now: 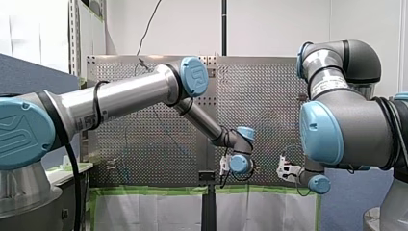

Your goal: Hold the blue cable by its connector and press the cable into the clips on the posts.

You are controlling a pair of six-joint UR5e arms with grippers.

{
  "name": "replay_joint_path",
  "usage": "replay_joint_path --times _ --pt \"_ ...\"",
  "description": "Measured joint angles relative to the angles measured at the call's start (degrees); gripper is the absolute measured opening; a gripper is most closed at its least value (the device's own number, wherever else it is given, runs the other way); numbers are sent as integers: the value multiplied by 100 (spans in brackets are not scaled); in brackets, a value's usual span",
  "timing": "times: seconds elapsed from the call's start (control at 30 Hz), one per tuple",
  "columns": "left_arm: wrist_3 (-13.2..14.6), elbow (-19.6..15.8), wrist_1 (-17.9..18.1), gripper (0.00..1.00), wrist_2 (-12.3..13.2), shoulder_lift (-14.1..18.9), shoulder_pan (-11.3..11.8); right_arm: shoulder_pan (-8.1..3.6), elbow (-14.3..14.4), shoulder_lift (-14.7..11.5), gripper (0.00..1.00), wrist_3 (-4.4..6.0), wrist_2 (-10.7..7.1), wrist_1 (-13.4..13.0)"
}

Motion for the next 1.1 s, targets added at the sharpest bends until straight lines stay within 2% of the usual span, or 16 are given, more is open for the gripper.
replay_joint_path --times 0.17,0.37,0.53,0.73,0.97,1.1 --pt "62 -236 33 100 -8 236 -43 8 1 2 0 -3 0 9" --pt "103 -521 15 100 0 520 -211 17 0 8 0 -7 0 22" --pt "114 -779 -190 100 2 715 -375 24 0 14 0 -3 0 26" --pt "98 -1050 -483 100 -2 754 -421 35 0 16 0 0 0 27" --pt "-50 -975 -808 100 124 763 -403 37 -8 18 0 -21 3 22" --pt "-251 -777 -1021 100 283 767 -421 47 -8 24 0 -114 17 1"
